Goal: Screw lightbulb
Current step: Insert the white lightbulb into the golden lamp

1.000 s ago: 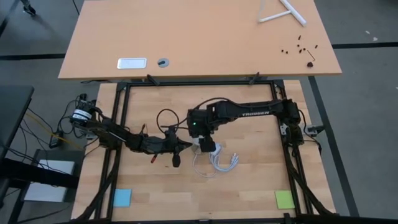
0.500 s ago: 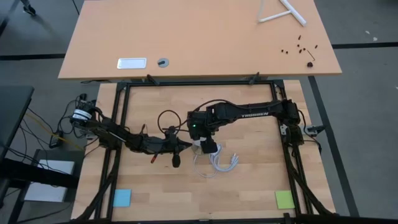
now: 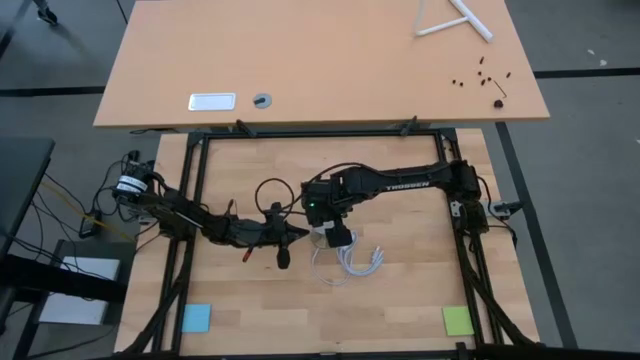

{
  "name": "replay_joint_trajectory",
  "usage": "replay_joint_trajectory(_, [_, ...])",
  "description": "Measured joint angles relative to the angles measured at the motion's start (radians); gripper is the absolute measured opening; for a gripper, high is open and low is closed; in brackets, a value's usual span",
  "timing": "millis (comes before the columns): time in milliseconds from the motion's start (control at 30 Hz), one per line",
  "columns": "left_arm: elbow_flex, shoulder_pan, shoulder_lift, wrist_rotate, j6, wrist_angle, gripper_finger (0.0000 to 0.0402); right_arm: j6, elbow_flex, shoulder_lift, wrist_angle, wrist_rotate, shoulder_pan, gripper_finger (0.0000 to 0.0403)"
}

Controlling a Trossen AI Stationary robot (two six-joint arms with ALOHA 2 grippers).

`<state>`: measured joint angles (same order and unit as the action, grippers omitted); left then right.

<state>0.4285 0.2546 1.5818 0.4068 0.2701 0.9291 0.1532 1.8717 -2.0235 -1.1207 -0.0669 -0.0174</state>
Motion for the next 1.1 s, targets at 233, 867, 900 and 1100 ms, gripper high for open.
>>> replay_joint_trajectory(233, [0.0,0.0,0.0,0.0,-0.003,0.0,0.0004,0.006,0.001,0.0,-0.001,0.0,-0.001,0.0335])
replay_joint_trajectory(867, [0.0,0.0,0.0,-0.016,-0.004,0.001,0.0004,0.032,0.004,0.004,-0.037,0.0,-0.001,0.0321])
replay_joint_trajectory(900, [0.0,0.0,0.0,-0.016,-0.004,0.001,0.0004,0.036,0.004,0.004,-0.037,0.0,-0.001,0.0321])
replay_joint_trajectory(1100, [0.0,-0.005,0.0,-0.019,-0.004,0.001,0.0004,0.057,0.027,0.004,-0.081,0.073,-0.015,0.0334])
